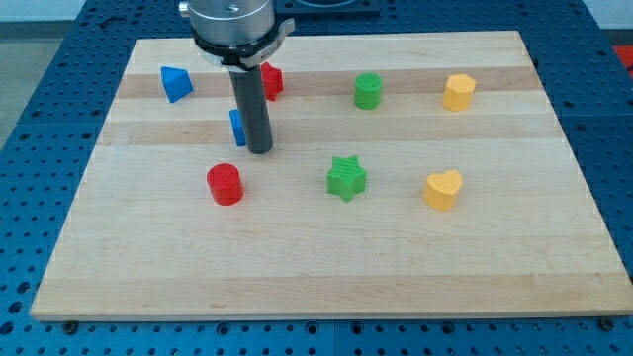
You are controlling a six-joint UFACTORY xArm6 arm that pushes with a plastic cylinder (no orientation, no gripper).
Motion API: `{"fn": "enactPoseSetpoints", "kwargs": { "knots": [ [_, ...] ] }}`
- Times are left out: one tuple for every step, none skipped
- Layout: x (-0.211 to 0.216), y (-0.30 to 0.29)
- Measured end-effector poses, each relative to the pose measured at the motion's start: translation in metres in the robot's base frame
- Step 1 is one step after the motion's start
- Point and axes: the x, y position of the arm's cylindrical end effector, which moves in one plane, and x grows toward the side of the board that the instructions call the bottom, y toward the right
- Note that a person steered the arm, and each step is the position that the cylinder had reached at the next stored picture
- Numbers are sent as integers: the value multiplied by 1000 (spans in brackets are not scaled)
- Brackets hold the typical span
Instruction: Push red circle closer to the blue cube
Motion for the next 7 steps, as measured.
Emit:
{"fn": "enactPoseSetpoints", "kwargs": {
  "knots": [
    [-4,44],
    [53,6],
    [63,-1],
    [93,-5],
    [106,-7],
    [106,-16],
    [78,-42]
  ]
}}
